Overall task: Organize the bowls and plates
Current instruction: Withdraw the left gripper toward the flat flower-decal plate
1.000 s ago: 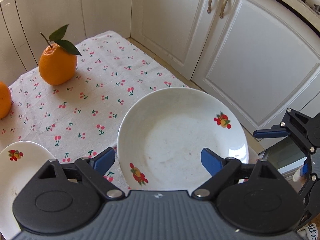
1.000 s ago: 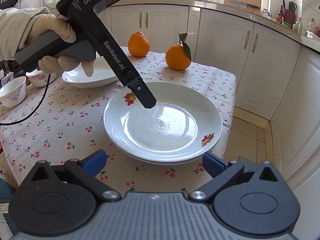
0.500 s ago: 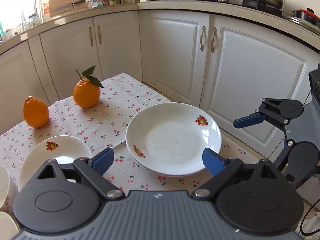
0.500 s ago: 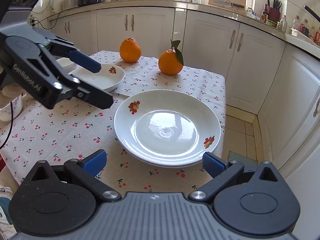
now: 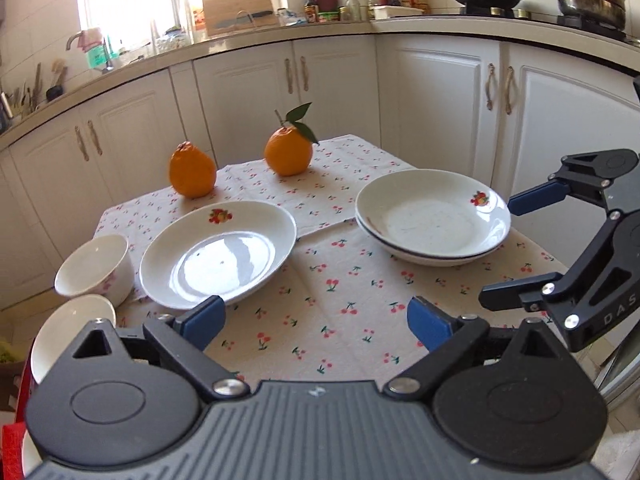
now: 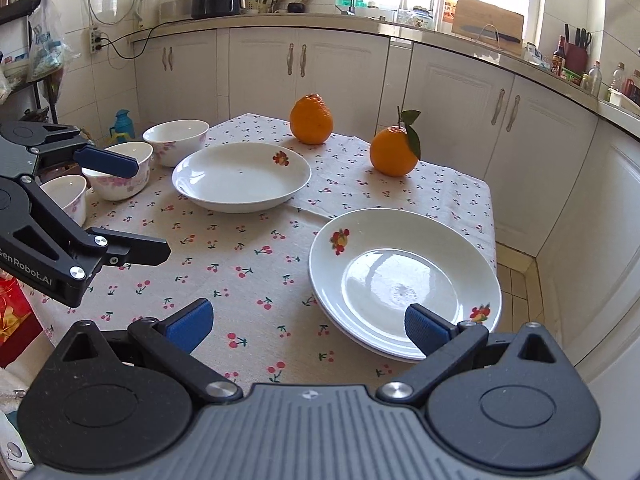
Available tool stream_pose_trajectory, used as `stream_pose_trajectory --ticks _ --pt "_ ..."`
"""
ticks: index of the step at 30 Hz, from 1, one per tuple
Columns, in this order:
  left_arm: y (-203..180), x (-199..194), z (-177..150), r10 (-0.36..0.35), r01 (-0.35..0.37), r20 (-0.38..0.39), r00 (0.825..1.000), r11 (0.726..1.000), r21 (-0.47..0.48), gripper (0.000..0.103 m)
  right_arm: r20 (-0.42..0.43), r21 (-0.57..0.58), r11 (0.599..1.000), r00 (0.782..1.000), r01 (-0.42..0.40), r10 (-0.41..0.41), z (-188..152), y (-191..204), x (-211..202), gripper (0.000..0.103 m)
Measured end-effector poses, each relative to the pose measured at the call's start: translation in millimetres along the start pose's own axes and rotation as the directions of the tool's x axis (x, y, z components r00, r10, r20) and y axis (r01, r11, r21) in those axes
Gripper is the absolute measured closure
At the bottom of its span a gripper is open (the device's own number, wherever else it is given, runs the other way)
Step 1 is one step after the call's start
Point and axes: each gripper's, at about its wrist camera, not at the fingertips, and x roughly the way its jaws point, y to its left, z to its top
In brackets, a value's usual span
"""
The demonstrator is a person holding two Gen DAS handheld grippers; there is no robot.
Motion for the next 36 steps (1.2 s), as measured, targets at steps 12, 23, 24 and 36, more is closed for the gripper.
stream_pose_trajectory --ticks 12,23,24,36 --pt "28.1 53.7 -14.3 0.171 -0.177 -0.050 0.984 0.972 -0.156 0.006 -0.041 -0.118 0.993 0.999 -0.005 0.000 33.1 13.0 18.2 0.000" --pt "43.6 98.0 -16.0 0.175 -0.201 -0.122 0.977 0.945 -0.257 0.006 -0.072 -0.111 0.991 0.995 -0.070 0.063 74.7 -12.2 53.4 0.000" --pt "44.8 102.7 -15.6 0.174 -0.202 -0.129 0.976 0.943 -0.263 0.006 -0.074 -0.119 0.990 0.995 -0.077 0.068 78.0 -12.3 58.3 0.000" --pt "51.5 121.3 -9.4 0.175 -0.207 -0.138 0.975 0.939 -0.275 0.000 -0.125 -0.182 0.967 0.979 -0.180 0.159 126.0 -17.3 118.1 0.000"
